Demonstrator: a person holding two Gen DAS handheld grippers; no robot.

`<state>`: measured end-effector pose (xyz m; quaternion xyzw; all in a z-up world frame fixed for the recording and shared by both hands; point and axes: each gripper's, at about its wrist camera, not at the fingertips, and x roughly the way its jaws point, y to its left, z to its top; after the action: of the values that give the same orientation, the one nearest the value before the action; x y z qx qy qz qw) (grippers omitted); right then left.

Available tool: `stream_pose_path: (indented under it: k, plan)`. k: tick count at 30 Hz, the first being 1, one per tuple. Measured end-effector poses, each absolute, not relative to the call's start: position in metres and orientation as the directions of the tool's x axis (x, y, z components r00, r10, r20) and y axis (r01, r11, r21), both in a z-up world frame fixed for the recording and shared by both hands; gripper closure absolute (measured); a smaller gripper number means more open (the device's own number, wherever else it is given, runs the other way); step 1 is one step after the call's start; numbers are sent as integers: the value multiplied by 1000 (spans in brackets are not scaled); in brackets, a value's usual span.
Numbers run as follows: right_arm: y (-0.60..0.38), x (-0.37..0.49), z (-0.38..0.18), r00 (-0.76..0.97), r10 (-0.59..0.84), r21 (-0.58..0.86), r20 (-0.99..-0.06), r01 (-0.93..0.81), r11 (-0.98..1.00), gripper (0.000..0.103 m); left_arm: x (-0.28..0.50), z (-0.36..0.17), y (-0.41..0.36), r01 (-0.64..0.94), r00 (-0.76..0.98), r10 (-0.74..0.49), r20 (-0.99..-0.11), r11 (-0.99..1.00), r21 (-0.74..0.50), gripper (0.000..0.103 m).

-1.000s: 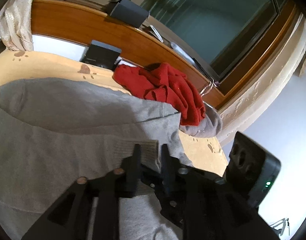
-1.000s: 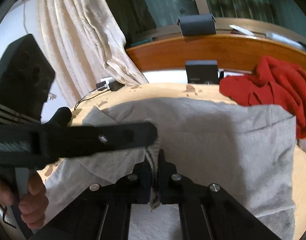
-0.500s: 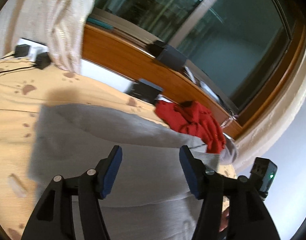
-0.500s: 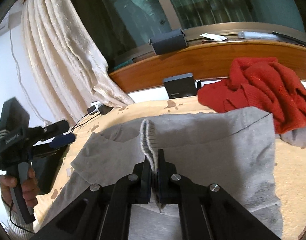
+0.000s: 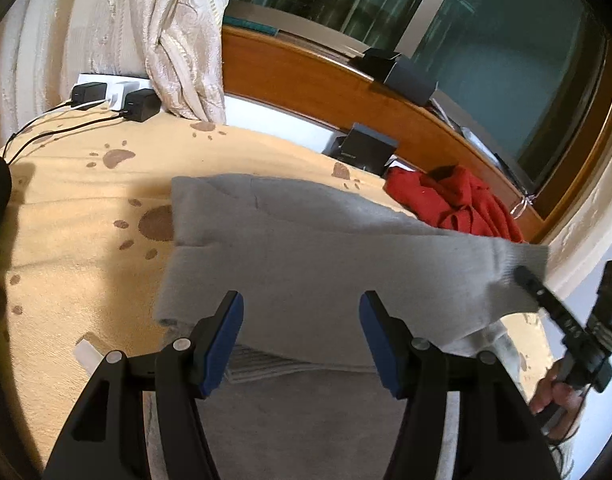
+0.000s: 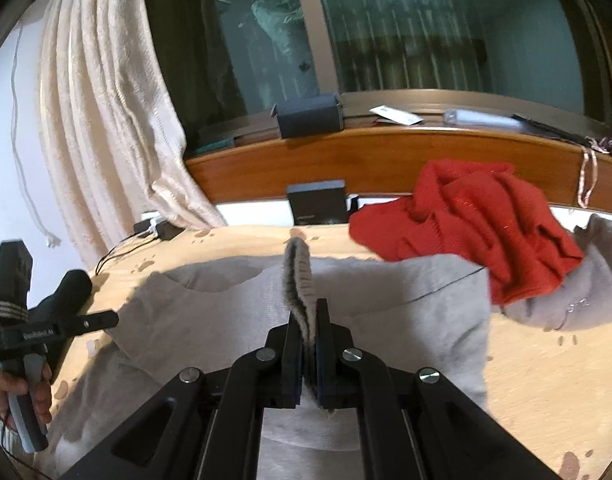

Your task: Fold clothes

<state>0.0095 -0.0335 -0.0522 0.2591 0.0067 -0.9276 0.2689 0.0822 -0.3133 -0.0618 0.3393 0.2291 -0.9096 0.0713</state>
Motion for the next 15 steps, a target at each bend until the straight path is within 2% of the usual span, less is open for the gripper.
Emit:
stream_pose_path:
  k: [6, 15]
  plan:
    - [-7, -1, -44, -745, -473, 168, -471, 450, -877, 98, 81, -67, -321, 320, -746, 0, -666, -877, -359, 38]
    - [21, -27, -58, -734, -420, 218, -533, 360, -907, 98, 79, -81, -333, 393, -703, -76, -707, -870, -297, 38]
